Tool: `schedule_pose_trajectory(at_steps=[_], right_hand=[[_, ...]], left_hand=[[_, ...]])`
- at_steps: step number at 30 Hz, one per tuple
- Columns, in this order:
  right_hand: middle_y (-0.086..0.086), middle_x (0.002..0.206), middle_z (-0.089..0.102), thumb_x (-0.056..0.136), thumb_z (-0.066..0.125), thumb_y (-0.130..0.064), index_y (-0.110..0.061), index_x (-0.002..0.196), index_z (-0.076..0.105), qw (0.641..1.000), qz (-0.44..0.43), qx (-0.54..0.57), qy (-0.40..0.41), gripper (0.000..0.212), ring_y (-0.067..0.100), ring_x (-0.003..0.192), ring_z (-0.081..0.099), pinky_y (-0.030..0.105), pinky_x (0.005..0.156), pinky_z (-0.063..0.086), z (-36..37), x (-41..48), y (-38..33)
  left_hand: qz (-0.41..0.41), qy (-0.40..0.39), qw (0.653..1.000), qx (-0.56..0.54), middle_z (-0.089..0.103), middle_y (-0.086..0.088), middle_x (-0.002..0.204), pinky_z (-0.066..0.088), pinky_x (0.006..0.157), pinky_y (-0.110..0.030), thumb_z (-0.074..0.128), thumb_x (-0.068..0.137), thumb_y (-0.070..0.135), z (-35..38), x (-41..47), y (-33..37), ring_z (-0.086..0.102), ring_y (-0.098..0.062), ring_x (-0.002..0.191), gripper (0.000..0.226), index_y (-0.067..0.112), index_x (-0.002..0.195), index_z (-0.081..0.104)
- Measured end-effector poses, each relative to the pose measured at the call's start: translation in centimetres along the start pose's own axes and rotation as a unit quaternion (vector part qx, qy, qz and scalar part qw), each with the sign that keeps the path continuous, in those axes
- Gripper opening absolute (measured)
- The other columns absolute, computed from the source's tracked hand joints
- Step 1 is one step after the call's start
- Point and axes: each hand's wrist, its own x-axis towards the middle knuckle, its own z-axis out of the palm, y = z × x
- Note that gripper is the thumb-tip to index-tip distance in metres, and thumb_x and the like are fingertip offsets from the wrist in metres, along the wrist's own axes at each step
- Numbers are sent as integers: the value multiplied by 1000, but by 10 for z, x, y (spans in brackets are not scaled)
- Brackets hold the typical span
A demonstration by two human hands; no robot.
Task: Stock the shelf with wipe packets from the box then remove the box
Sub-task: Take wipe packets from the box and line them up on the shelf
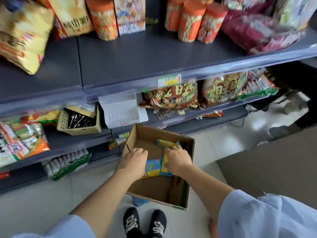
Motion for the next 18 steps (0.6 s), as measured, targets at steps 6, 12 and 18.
schedule_pose_trajectory(at_steps=[6,12,18], right_hand=[[11,136,42,88,64,-36,-16,140,35,992,58,62,-91,63,30,125,41,40,94,46,91,53,4],[4,159,-7,84,67,-20,-24,153,0,984,113,104,-92,95,27,141,20,40,101,39,159,94,3],[27,156,-7,98,43,-16,-18,153,3,993,73,-85,-45,68,39,140,15,43,105,34,190,104,4]], left_hand=[[-18,-81,997,2,44,-4,134,42,97,-39,53,92,23,82,57,-11,39,-24,127,44,17,135,44],[-47,-133,990,15,41,-8,134,39,97,-42,57,91,30,135,99,-20,38,-27,127,53,16,139,37],[-60,-133,989,26,45,-9,131,42,95,-38,67,85,29,155,113,-23,41,-27,125,55,15,132,44]])
